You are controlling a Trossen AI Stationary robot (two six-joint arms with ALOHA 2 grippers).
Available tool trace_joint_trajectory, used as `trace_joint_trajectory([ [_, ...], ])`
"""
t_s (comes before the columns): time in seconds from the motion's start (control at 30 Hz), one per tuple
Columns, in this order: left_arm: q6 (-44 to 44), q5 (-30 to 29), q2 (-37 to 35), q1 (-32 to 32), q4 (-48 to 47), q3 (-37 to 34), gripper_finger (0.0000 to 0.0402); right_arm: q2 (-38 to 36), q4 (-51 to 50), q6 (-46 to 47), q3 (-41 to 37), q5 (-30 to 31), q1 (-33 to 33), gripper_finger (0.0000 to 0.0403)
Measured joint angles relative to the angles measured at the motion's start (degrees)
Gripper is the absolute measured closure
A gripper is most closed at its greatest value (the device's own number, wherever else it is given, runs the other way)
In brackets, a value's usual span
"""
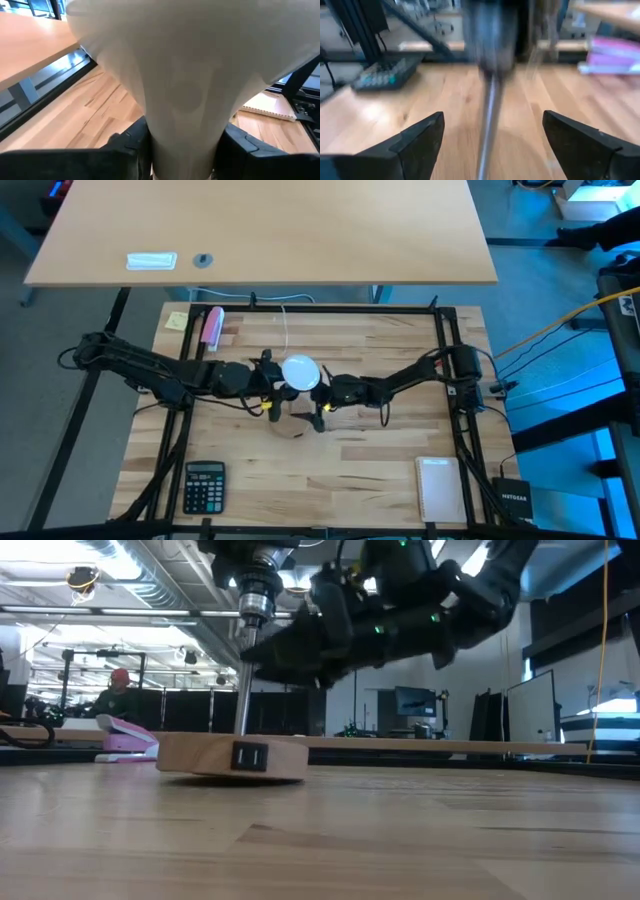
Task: Screw lightbulb
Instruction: Insert the lightbulb into the desk lamp
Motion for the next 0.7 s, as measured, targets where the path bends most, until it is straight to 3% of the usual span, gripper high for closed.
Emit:
trace_joint_trajectory([
  [0.5, -0.5, -0.1, 0.0, -0.6, 0.3, 0.0, 0.0265, -0.4, 10.1, -1.7, 0.4, 0.7, 0.0, 0.0163],
  [0.7, -1.1, -0.1, 0.0, -0.6, 0.3, 0.0, 0.0265, -0.4, 10.9, -1.6, 0.4, 1.0, 0.1, 0.0247],
])
